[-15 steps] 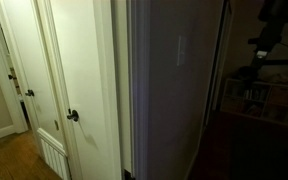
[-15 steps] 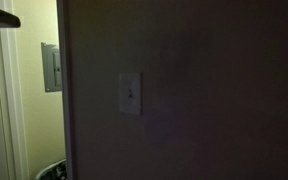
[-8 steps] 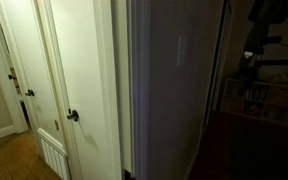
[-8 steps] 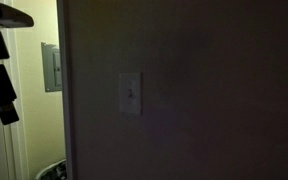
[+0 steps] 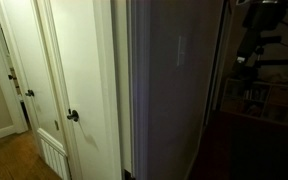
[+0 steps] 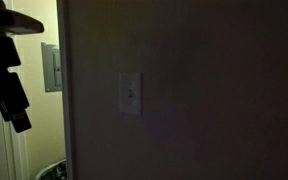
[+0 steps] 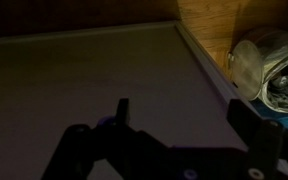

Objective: Turn on the light switch

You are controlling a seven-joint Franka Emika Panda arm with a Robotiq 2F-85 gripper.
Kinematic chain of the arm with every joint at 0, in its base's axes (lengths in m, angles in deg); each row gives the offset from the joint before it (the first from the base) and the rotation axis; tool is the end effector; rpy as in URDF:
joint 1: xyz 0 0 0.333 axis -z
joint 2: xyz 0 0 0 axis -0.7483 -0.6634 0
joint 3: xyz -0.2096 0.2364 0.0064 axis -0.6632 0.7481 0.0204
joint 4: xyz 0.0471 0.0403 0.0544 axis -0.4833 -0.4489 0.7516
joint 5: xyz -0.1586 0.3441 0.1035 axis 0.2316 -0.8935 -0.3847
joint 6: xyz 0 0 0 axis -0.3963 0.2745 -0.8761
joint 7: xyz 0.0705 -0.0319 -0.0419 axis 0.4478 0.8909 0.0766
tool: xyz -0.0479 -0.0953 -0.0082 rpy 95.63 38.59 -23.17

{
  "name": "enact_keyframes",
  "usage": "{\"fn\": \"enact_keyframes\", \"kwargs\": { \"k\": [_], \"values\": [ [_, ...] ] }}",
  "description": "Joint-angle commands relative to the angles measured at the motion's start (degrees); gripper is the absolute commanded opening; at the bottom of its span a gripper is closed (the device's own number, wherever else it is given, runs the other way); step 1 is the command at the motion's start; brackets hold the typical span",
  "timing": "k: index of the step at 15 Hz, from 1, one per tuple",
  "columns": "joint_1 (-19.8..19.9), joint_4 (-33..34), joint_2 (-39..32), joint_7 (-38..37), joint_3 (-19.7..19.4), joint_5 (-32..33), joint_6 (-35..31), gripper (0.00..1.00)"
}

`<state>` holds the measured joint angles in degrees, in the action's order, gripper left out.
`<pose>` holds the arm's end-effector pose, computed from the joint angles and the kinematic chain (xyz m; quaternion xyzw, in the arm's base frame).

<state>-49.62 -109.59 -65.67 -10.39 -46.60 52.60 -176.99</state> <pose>0.4335 0.0259 0.4483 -0.9935 -0.0201 -0.1117 0.0046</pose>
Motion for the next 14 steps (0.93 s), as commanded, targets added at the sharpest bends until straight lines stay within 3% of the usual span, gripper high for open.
{"fn": "enact_keyframes", "kwargs": {
  "k": [1, 8, 14],
  "values": [
    [1.5, 1.2, -3.6, 0.9, -1.2, 2.7, -5.2, 1.0],
    [3.3, 3.6, -10.9, 3.0, -2.8, 7.9, -19.8, 1.0],
    [4.4, 8.9, -17.4, 5.4, -4.8, 9.4, -26.7, 1.0]
  ]
}}
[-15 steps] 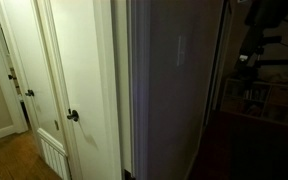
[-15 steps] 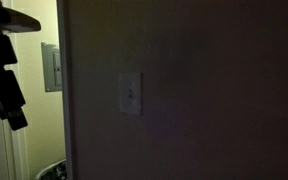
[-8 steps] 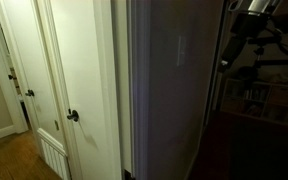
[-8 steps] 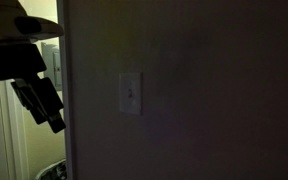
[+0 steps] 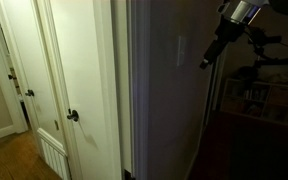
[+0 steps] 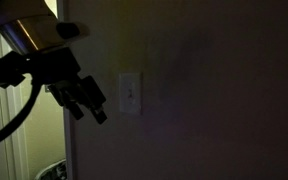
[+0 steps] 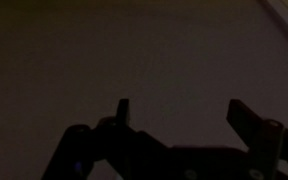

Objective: Turn on the light switch

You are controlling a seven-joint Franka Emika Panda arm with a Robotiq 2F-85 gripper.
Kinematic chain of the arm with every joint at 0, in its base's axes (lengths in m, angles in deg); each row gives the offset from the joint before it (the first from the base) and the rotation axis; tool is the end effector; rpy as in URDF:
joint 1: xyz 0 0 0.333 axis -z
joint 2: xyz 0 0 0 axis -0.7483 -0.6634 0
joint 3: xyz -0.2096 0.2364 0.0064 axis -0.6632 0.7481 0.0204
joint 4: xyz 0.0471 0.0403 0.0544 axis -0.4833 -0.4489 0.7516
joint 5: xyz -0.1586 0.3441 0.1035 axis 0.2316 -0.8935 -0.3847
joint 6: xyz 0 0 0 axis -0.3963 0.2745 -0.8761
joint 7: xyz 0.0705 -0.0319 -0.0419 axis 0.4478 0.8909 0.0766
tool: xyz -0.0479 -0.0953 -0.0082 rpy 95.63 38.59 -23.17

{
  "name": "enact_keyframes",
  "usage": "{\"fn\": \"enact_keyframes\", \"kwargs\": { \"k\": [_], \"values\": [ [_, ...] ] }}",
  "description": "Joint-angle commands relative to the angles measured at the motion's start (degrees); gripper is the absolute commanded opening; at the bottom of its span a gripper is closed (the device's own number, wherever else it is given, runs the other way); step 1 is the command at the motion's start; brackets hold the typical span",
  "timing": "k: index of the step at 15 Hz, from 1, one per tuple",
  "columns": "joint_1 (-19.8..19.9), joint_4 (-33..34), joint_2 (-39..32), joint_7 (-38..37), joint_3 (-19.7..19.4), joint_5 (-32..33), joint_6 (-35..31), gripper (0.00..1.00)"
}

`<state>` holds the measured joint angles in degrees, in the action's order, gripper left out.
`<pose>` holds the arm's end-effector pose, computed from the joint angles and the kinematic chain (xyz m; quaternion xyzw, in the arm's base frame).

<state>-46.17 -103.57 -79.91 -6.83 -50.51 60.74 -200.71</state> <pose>0.5113 -0.0317 0.4305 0.9681 0.0420 0.2418 0.0498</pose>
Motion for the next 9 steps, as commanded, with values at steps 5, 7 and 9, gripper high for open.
{"fn": "enact_keyframes", "kwargs": {
  "k": [5, 7, 9],
  "values": [
    [1.1, 8.0, -7.7, 3.5, -2.2, 0.5, -5.5, 0.73],
    [1.1, 9.9, -9.2, 3.8, -2.4, 0.0, -6.1, 0.59],
    [1.1, 11.4, -10.4, 3.9, -2.5, -0.1, -6.7, 0.45]
  ]
}}
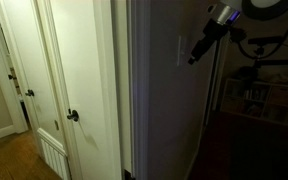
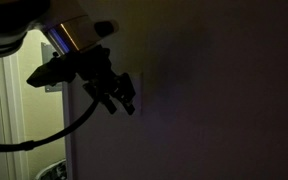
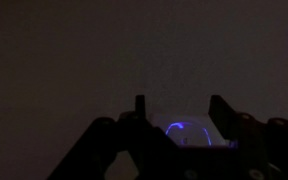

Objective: Turn on the light switch

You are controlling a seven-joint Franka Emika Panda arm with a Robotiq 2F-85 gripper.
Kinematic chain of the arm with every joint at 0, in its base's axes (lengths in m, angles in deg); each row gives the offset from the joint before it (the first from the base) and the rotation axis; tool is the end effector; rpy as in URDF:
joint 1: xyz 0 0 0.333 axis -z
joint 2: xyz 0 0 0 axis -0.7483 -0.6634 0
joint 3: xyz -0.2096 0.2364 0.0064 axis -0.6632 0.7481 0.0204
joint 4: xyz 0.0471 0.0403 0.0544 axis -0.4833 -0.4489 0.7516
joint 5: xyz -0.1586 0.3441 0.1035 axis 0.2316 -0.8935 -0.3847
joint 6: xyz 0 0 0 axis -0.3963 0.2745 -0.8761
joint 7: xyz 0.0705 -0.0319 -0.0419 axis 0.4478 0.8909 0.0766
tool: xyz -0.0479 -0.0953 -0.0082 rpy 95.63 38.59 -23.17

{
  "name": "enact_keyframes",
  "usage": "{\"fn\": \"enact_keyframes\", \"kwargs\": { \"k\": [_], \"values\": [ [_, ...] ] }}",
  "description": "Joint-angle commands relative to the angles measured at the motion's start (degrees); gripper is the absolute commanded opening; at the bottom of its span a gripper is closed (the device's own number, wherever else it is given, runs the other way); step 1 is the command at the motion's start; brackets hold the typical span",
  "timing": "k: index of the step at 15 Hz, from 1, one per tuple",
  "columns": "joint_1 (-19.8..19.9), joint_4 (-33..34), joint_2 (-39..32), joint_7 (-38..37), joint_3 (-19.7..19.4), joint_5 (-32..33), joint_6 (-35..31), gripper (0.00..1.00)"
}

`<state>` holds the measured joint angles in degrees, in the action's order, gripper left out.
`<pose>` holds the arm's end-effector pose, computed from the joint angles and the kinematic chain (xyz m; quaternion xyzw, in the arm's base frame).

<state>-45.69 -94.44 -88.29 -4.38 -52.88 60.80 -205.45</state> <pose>0.5625 -0.0620 0.4394 0.9554 0.0407 0.2849 0.0667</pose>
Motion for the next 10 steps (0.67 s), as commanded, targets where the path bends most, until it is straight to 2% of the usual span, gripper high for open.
{"fn": "enact_keyframes", "kwargs": {
  "k": [1, 6, 10],
  "values": [
    [0.7, 3.0, -2.5, 1.6, -0.2, -0.3, -2.4, 0.39],
    [1.2, 5.6, -4.6, 1.9, -0.2, -2.8, -3.8, 0.08],
    [1.2, 6.6, -5.4, 2.7, 0.1, -6.9, -3.2, 0.01]
  ]
}}
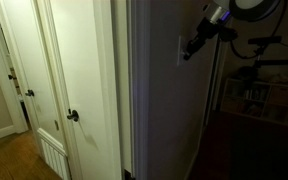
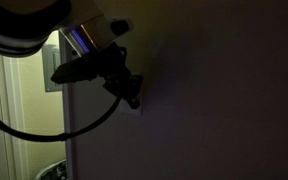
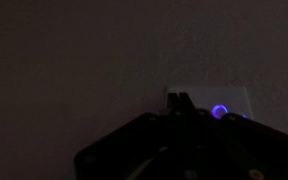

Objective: Turn on the light switch

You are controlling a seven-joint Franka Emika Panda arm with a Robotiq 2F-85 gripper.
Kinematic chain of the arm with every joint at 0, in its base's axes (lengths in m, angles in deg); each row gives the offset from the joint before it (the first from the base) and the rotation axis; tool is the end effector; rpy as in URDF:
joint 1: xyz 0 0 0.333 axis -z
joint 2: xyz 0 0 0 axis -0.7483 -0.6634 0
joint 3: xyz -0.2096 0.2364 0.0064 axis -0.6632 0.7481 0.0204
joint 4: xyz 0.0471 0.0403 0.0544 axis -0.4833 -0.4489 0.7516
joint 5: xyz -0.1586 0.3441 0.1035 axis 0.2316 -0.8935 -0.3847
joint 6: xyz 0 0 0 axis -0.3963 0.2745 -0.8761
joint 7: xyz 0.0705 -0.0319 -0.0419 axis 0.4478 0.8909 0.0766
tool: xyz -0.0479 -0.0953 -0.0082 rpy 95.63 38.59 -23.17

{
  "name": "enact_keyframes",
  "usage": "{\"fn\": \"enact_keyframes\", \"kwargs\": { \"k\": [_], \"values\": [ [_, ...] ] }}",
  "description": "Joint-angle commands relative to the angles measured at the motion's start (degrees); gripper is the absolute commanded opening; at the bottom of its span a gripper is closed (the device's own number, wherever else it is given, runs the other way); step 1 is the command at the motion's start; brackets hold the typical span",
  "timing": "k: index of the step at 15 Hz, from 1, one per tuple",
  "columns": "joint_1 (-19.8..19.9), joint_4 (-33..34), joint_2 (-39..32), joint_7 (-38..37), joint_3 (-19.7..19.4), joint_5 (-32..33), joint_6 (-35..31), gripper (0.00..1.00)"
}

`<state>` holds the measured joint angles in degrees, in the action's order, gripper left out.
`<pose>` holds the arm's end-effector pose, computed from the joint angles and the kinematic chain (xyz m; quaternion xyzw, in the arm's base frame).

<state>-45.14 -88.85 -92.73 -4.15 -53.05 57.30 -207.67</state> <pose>0.5911 -0.0749 0.4476 0.9475 0.0130 0.3143 0.0574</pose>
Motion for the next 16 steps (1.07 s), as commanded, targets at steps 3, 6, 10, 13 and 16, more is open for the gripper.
{"fn": "enact_keyframes", "kwargs": {
  "k": [3, 6, 10, 13, 16],
  "values": [
    [0.5, 0.5, -0.2, 2.8, 0.1, -4.9, 0.0, 0.05],
    [0.7, -0.3, 0.6, 1.5, 0.1, -3.2, 1.2, 0.06],
    [0.4, -1.1, 1.8, 1.0, 0.1, -2.1, 1.8, 0.05],
    [0.0, -2.1, 2.8, 1.0, 0.4, -1.5, 3.4, 0.05],
    [-0.3, -2.6, 3.6, 0.8, 0.8, -0.3, 3.9, 0.05]
  ]
}}
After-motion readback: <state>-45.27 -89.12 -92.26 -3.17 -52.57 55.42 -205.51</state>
